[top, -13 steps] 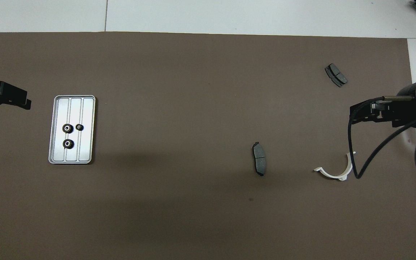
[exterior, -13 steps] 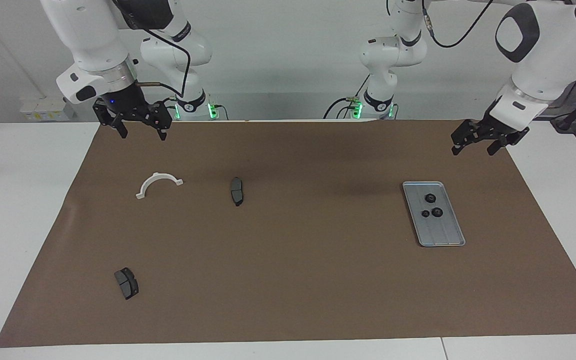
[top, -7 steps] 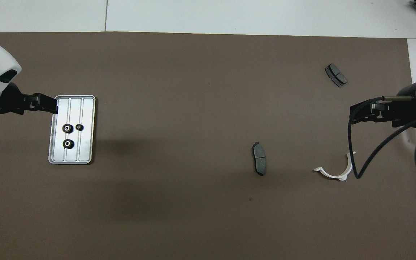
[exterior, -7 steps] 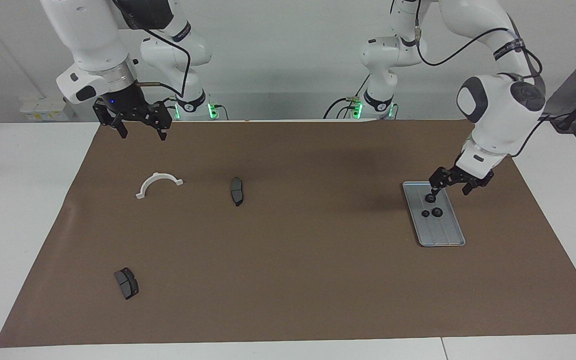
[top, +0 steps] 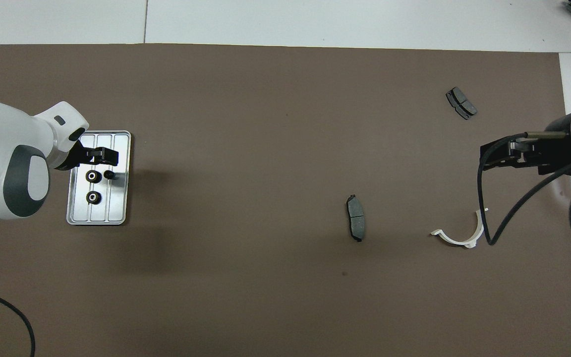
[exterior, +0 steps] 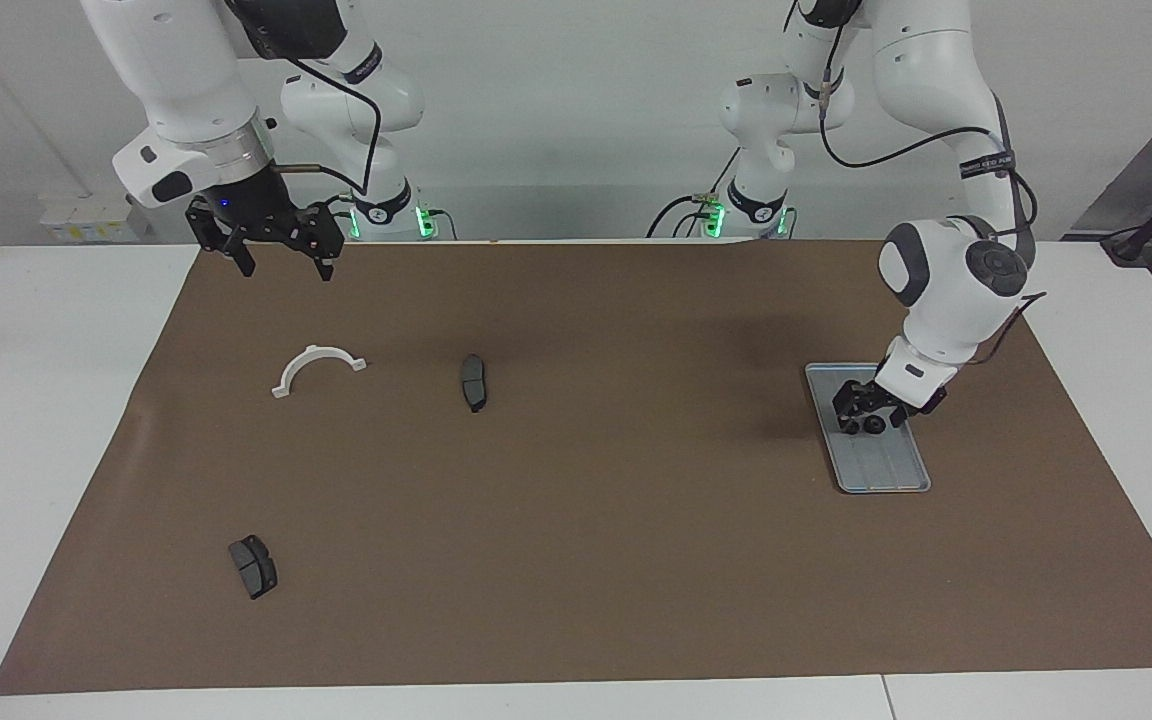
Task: Place bearing gear from tray to pile
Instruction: 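Lower the left gripper and grasp one black gear in the tray, then carry the gear to the table center and release it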
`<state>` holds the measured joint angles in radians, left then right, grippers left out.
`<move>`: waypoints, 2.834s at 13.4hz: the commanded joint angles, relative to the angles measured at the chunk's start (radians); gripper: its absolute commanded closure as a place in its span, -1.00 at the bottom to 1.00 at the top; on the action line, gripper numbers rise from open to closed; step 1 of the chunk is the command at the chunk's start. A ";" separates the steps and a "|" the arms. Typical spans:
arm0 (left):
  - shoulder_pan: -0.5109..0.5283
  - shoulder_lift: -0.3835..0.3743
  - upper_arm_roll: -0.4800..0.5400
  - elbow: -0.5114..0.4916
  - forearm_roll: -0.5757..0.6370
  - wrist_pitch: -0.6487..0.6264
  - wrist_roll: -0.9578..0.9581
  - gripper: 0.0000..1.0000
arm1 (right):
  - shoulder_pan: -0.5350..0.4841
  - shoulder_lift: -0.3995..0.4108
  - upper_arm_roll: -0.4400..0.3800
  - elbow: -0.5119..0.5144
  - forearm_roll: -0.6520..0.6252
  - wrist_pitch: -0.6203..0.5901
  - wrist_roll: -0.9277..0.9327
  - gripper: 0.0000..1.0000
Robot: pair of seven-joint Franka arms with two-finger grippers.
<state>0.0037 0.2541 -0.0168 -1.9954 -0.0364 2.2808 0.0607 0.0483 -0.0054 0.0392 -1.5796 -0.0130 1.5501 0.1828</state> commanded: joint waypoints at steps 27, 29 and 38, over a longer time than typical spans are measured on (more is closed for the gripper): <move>-0.314 0.068 0.009 0.152 -0.007 -0.073 -0.365 0.95 | -0.007 -0.004 -0.002 -0.005 0.027 -0.010 -0.023 -1.00; -0.431 0.070 0.009 0.147 -0.007 -0.049 -0.474 0.95 | -0.007 -0.004 -0.002 -0.005 0.027 -0.010 -0.023 -1.00; -0.708 0.132 0.011 0.119 -0.005 0.074 -0.630 -0.95 | -0.007 -0.004 -0.002 -0.005 0.027 -0.010 -0.023 -1.00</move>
<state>-0.6853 0.3866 -0.0256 -1.8697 -0.0377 2.3345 -0.5680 0.0483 -0.0054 0.0392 -1.5798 -0.0130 1.5501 0.1828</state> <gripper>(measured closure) 0.608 0.000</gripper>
